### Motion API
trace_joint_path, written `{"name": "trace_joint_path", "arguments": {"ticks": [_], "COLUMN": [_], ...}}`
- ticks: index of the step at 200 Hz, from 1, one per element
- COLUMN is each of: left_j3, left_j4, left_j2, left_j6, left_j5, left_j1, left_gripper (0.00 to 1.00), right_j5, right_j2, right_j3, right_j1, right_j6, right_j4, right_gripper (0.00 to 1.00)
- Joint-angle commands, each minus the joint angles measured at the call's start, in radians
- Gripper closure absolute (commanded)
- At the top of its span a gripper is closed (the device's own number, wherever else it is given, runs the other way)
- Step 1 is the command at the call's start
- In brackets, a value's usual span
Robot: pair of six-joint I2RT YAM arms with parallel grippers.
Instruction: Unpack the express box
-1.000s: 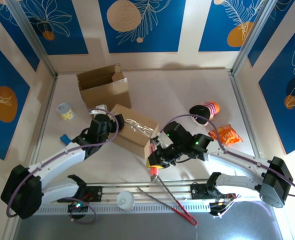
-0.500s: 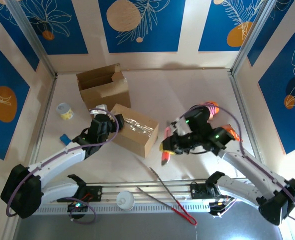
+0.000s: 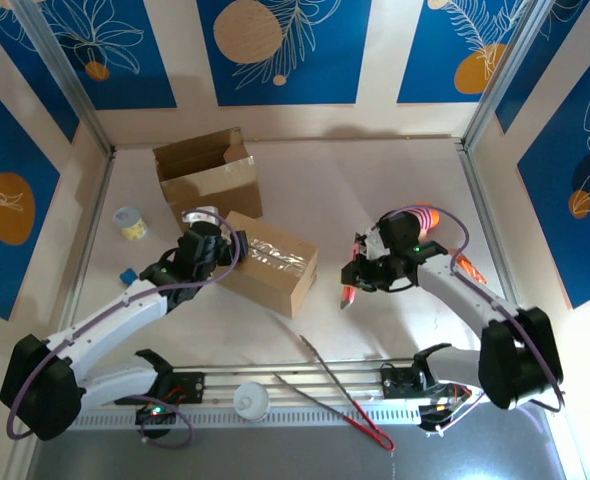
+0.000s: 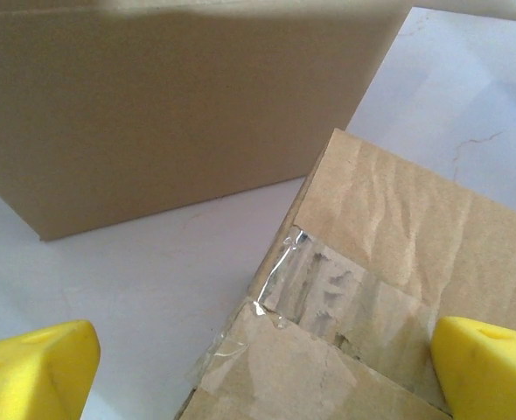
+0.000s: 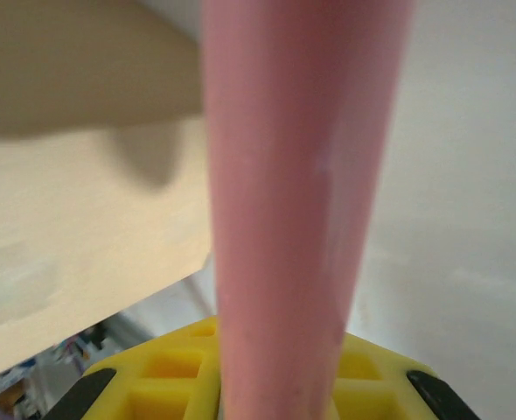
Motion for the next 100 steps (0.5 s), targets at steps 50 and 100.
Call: {"name": "trace_joint_path", "arguments": {"ticks": [50, 100], "left_j3": [0.053, 0.081], "left_j4": [-0.086, -0.099], "left_j2": [-0.015, -0.018], "left_j6": [0.061, 0.07], "left_j5": [-0.002, -0.006], "left_j1": [-0.015, -0.016], "left_gripper": [0.0, 0.0], "right_j5": [-0.004, 0.028], "right_j2": [0.207, 0.268], "right_j3": [-0.086, -0.094], "right_j1": [0.014, 0.007], "right_j6": [0.03, 0.09], "right_j4": [0.27, 0.256], "right_gripper": [1.0, 1.0]}}
